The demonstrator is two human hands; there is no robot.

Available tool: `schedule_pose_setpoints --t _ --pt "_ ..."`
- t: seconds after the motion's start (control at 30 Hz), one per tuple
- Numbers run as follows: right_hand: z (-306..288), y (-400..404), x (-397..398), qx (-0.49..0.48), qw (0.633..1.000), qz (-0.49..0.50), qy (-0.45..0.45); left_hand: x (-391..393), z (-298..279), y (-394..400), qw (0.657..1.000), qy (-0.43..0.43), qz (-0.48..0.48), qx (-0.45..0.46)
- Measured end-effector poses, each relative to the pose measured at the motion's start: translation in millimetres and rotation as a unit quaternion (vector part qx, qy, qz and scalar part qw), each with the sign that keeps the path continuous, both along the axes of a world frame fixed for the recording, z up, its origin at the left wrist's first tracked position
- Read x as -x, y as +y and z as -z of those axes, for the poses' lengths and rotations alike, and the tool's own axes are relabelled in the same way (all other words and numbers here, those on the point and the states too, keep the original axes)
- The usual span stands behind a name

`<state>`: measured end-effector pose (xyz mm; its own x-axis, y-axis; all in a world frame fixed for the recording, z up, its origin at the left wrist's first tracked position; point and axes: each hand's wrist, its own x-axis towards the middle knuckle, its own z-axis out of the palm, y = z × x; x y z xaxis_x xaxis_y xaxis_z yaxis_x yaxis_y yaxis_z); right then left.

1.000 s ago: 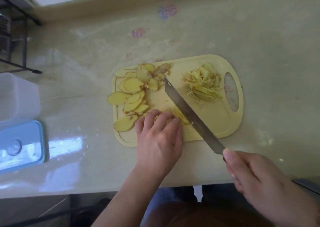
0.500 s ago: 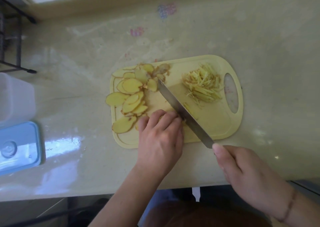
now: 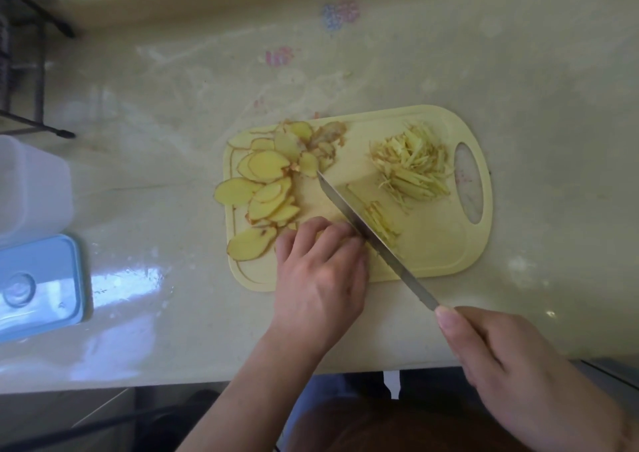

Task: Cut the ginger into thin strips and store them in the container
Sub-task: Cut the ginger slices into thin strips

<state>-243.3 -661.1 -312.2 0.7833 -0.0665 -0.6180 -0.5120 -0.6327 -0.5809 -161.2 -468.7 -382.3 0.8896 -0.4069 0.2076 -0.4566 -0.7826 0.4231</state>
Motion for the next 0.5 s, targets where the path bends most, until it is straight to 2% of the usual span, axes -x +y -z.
schedule_pose_setpoints --t 0.5 --pt "6.1 9.7 -16.3 -0.031 0.999 0.017 -0.009 6.3 -4.2 -0.8 1.0 0.001 -0.01 -0.009"
